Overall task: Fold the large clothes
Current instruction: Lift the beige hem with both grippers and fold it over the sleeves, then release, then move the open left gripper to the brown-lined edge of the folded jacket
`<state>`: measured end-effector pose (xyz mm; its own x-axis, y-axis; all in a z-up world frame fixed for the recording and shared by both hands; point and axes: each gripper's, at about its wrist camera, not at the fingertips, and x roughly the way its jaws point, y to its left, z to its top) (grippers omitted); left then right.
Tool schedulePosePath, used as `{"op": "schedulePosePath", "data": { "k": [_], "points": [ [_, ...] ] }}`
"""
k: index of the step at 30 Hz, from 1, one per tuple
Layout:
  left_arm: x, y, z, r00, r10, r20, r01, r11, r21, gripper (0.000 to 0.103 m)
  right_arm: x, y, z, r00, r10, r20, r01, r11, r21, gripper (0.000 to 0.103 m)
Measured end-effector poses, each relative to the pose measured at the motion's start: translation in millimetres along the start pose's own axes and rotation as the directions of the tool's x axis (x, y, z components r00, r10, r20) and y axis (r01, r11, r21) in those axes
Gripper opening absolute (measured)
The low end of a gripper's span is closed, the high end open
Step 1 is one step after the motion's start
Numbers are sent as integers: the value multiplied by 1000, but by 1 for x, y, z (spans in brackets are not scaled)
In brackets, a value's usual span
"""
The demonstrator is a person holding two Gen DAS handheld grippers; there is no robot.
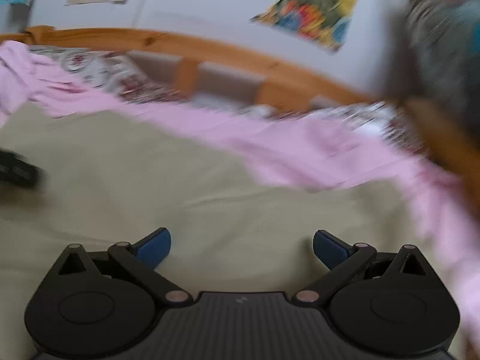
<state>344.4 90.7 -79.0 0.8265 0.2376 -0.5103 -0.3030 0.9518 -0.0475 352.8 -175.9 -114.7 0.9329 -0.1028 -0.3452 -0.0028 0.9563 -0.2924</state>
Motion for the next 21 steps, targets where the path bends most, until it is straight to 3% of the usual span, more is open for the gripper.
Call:
{"op": "schedulePosePath", "data": {
  "k": [2,4,5,7,9,13,17,19,21],
  "points": [
    [6,14,3,998,57,19,-57,998,24,102,2,-26,-2,995,-91,28,92,995,-38,103],
    [23,32,2,993,113,-44,-114,993,-29,102,18,-46,-7,980,-198,-10,196,977,-83,103],
    [32,43,-1,989,117,-93,-126,988,-94,102,27,-56,-10,976,-212,-40,209,975,-79,103],
    [35,54,-5,994,86,-71,-97,980,-175,102,38,-74,-17,978,-196,-77,197,980,4,103],
    [35,49,-7,994,92,-58,-99,983,-155,102,49,-80,-26,977,-180,-117,189,979,70,103],
    [37,49,-8,994,87,-60,-95,984,-149,102,55,-66,-30,970,-214,-116,215,977,3,103],
    [31,53,0,995,70,-66,-79,987,-141,101,52,-70,-19,972,-183,-149,188,982,20,103],
    [8,62,6,998,62,-14,-64,983,-171,102,27,-68,-2,975,-195,-109,206,974,97,103],
    [-20,69,10,998,22,52,-12,984,-178,102,-8,-57,14,996,-90,-29,93,979,178,103]
  ]
}}
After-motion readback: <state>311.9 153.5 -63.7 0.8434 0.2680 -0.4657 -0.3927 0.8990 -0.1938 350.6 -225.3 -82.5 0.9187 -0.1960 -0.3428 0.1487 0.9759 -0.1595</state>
